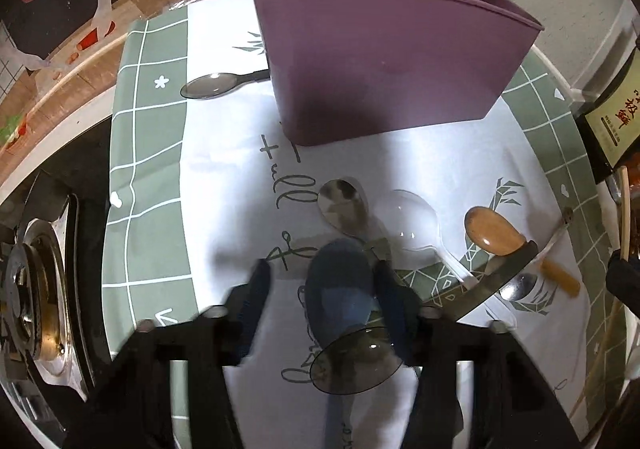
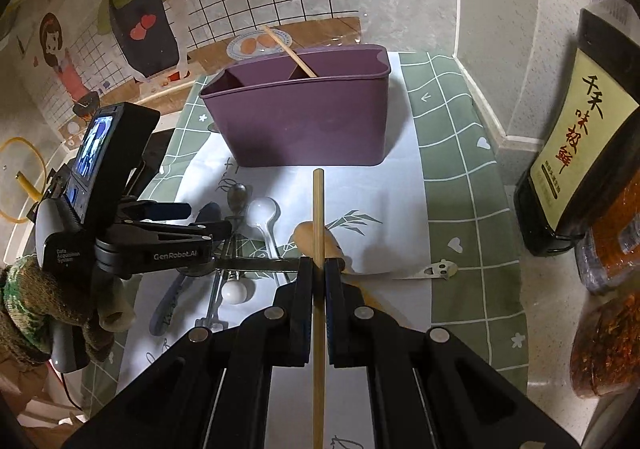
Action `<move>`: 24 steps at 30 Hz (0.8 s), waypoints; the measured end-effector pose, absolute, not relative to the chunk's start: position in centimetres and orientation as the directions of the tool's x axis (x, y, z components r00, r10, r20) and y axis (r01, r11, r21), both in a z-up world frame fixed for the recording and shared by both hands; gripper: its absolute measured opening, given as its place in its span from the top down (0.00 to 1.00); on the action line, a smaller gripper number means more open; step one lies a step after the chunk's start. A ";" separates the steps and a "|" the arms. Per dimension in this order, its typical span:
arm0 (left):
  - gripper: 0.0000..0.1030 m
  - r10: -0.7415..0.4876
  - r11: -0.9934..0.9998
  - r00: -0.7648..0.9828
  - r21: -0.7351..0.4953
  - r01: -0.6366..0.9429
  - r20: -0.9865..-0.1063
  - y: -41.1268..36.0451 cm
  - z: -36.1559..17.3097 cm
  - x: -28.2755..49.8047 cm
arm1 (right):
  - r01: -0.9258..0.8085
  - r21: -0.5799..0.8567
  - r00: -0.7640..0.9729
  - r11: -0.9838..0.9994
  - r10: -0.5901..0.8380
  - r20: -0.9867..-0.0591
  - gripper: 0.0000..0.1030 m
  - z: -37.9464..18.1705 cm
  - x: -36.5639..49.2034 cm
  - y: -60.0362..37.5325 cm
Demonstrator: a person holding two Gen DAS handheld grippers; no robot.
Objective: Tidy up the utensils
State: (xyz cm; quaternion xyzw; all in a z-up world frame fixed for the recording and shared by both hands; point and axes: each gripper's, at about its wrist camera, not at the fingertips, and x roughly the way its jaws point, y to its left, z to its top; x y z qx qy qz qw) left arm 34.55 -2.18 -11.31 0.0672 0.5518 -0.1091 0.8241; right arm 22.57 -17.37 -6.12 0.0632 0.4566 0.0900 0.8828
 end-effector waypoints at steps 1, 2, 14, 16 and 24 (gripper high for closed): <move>0.66 -0.110 0.966 0.374 -0.011 0.256 -0.921 -2.1 -11.4 34.4 | -0.102 0.194 0.567 0.976 0.217 -0.795 0.95 -6.1 22.6 -17.3; 0.66 -0.118 0.965 0.385 -0.015 0.260 -0.915 -1.9 -11.3 34.2 | -0.102 0.193 0.568 0.976 0.217 -0.794 0.95 -6.0 22.6 -17.3; 0.66 -0.320 0.943 0.549 -0.202 0.266 -0.772 3.3 -4.8 25.4 | -0.118 0.180 0.610 0.977 0.214 -0.763 0.95 -4.0 21.1 -16.3; 0.66 -0.336 0.938 0.575 -0.209 0.277 -0.746 3.7 -3.7 24.1 | -0.123 0.190 0.617 0.974 0.225 -0.754 0.95 -3.6 20.8 -16.1; 0.68 -0.352 0.933 0.639 -0.206 0.294 -0.684 5.0 0.5 22.4 | -0.135 0.183 0.642 0.974 0.227 -0.732 0.95 -2.3 19.9 -14.9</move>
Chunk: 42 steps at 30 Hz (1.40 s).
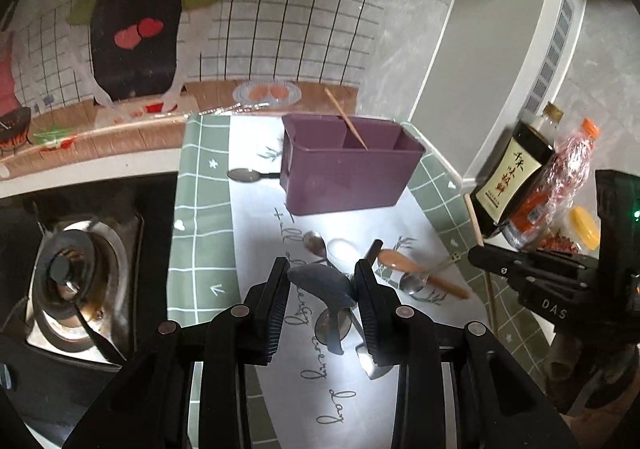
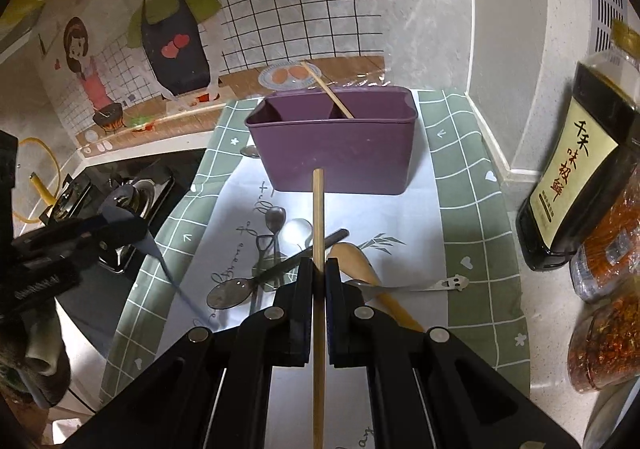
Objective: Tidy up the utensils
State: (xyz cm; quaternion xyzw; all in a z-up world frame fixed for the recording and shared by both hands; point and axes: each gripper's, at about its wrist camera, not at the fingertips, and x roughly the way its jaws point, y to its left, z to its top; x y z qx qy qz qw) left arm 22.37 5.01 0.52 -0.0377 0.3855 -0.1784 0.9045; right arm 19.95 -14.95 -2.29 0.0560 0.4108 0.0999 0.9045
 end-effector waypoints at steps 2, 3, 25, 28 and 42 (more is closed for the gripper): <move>0.68 -0.353 0.933 0.647 -0.205 0.296 -0.676 5.2 1.0 22.3 | -0.138 0.181 0.648 0.974 0.227 -0.727 0.95 -2.0 19.8 -14.8; 0.68 -0.352 0.934 0.653 -0.201 0.297 -0.671 5.2 1.4 22.3 | -0.140 0.179 0.653 0.974 0.226 -0.723 0.95 -1.7 19.8 -14.7; 0.68 -0.371 0.929 0.820 -0.160 0.335 -0.437 2.2 18.5 33.5 | -0.171 0.104 0.932 0.980 0.195 -0.306 0.95 19.3 27.9 -19.0; 0.68 -0.358 0.933 0.801 -0.160 0.321 -0.481 1.5 16.5 35.6 | -0.174 0.113 0.930 0.978 0.201 -0.308 0.95 18.0 30.2 -19.5; 0.69 -0.355 0.935 0.739 -0.203 0.292 -0.573 0.8 10.0 41.1 | -0.186 0.122 0.920 0.975 0.217 -0.325 0.95 11.5 37.4 -18.7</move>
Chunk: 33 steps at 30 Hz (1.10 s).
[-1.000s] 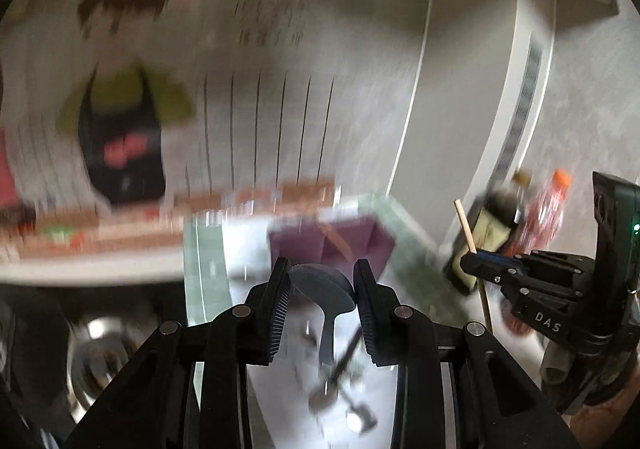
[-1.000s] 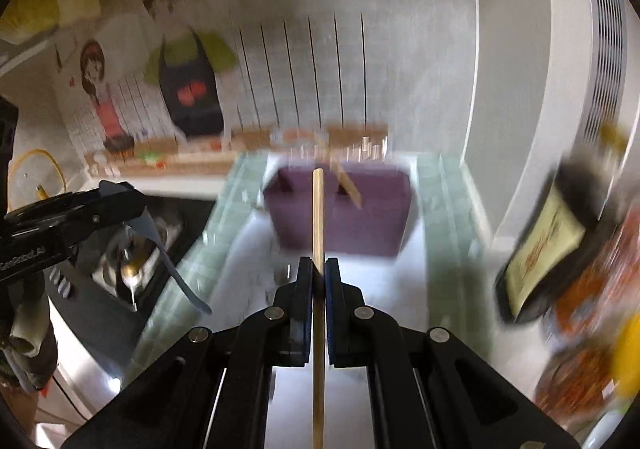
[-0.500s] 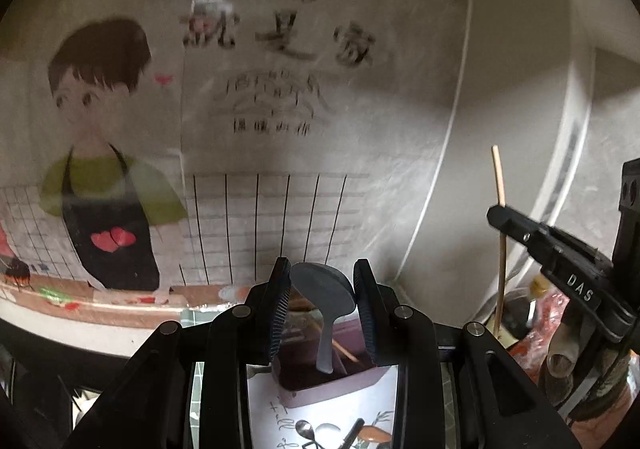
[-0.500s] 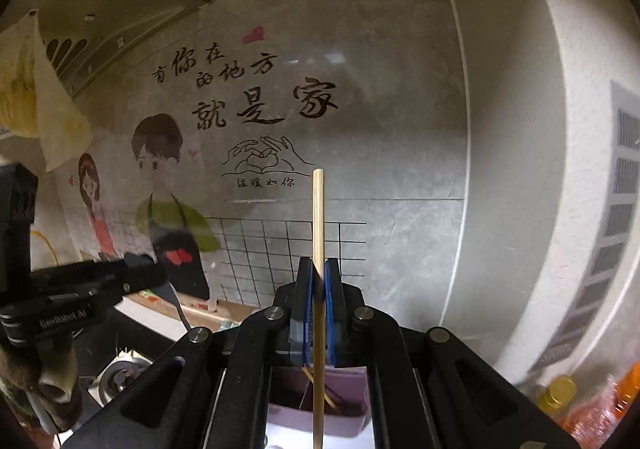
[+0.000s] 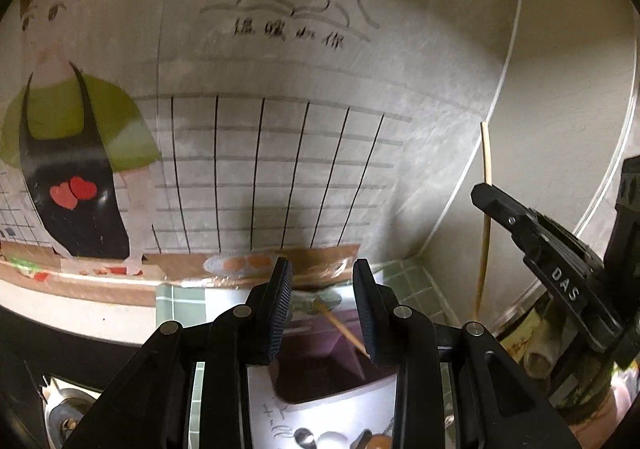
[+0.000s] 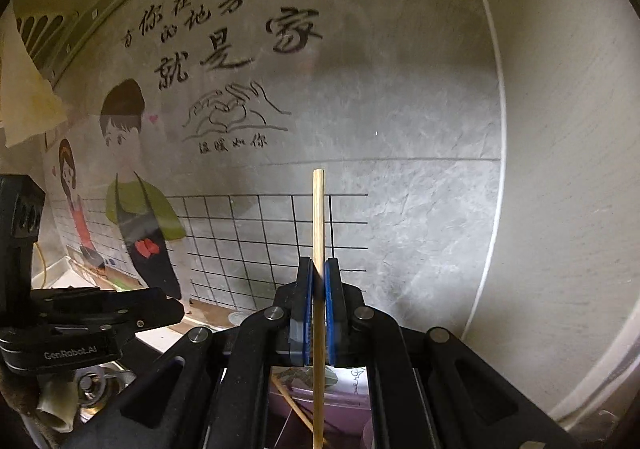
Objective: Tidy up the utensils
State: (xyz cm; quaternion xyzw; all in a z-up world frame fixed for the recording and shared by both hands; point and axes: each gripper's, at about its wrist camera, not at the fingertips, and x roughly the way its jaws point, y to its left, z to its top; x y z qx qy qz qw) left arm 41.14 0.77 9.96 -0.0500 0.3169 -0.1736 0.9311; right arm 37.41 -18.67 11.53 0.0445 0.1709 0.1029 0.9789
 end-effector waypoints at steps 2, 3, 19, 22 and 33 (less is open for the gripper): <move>0.69 -0.354 0.934 0.717 -0.193 0.300 -0.601 1.1 8.9 40.7 | -0.187 0.131 0.910 0.974 0.221 -0.350 0.95 10.8 38.0 -18.6; 0.68 -0.347 0.936 0.698 -0.181 0.303 -0.626 1.3 8.0 40.3 | -0.182 0.138 0.902 0.974 0.221 -0.371 0.95 10.3 38.1 -18.7; 0.46 -0.173 0.980 0.421 -0.115 0.160 -0.890 7.7 -8.1 27.9 | -0.171 0.125 0.783 0.977 0.212 -0.585 0.95 4.7 28.8 -17.5; 0.46 -0.181 0.980 0.385 -0.136 0.143 -0.905 7.7 -9.8 26.8 | -0.164 0.128 0.763 0.978 0.208 -0.612 0.95 3.7 27.4 -17.0; 0.47 -0.130 0.991 0.374 -0.114 0.062 -0.918 6.7 -11.8 28.0 | -0.153 0.129 0.726 0.980 0.200 -0.658 0.95 1.4 24.6 -15.3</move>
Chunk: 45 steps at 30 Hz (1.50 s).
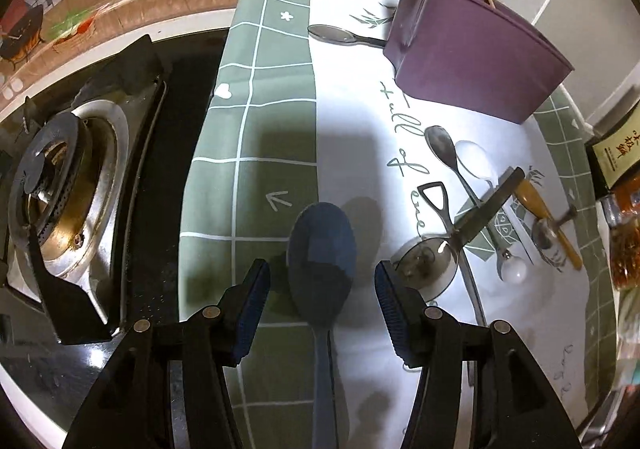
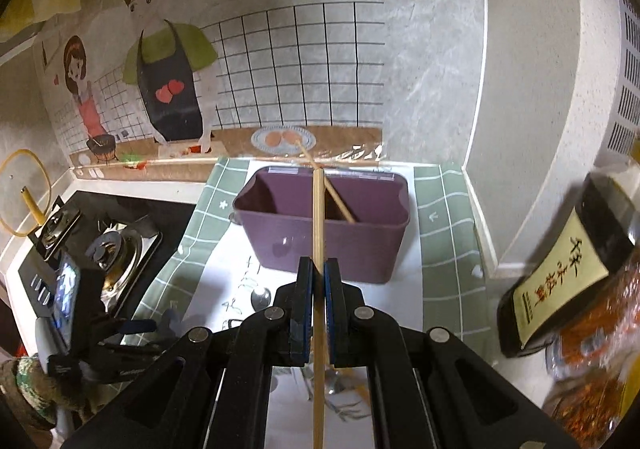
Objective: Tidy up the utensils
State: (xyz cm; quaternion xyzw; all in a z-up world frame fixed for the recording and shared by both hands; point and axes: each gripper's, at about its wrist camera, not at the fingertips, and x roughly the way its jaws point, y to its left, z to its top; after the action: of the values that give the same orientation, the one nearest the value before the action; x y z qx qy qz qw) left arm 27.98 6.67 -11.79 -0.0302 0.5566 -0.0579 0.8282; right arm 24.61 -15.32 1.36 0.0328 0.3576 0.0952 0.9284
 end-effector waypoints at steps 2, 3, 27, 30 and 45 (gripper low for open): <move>0.48 -0.121 0.992 0.385 -0.104 0.066 -0.915 6.5 -11.9 28.1 | -0.151 0.128 0.724 0.980 0.198 -0.660 0.95 1.2 24.3 -15.3; 0.52 -0.115 0.993 0.394 -0.096 0.067 -0.912 6.4 -11.9 28.1 | -0.150 0.129 0.721 0.980 0.198 -0.664 0.95 1.1 24.1 -15.3; 0.94 -0.358 0.933 0.724 -0.195 0.302 -0.589 5.3 8.9 27.4 | -0.126 0.140 0.816 0.982 0.183 -0.548 0.95 6.8 23.0 -17.7; 0.94 -0.360 0.932 0.733 -0.179 0.316 -0.577 5.0 10.7 29.1 | -0.138 0.093 0.852 0.986 0.166 -0.496 0.95 9.6 23.7 -17.8; 0.65 -0.412 0.856 0.311 -0.247 0.454 -0.857 -5.6 -6.7 36.4 | -0.035 0.167 0.736 0.985 0.138 -0.663 0.95 1.3 24.4 -22.2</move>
State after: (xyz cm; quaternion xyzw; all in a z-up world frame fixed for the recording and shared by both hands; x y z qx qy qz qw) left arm 36.42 -5.58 -6.72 0.0202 0.5227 -0.2674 0.8093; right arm 24.36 -22.17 1.26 0.0716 0.3603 0.0468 0.9289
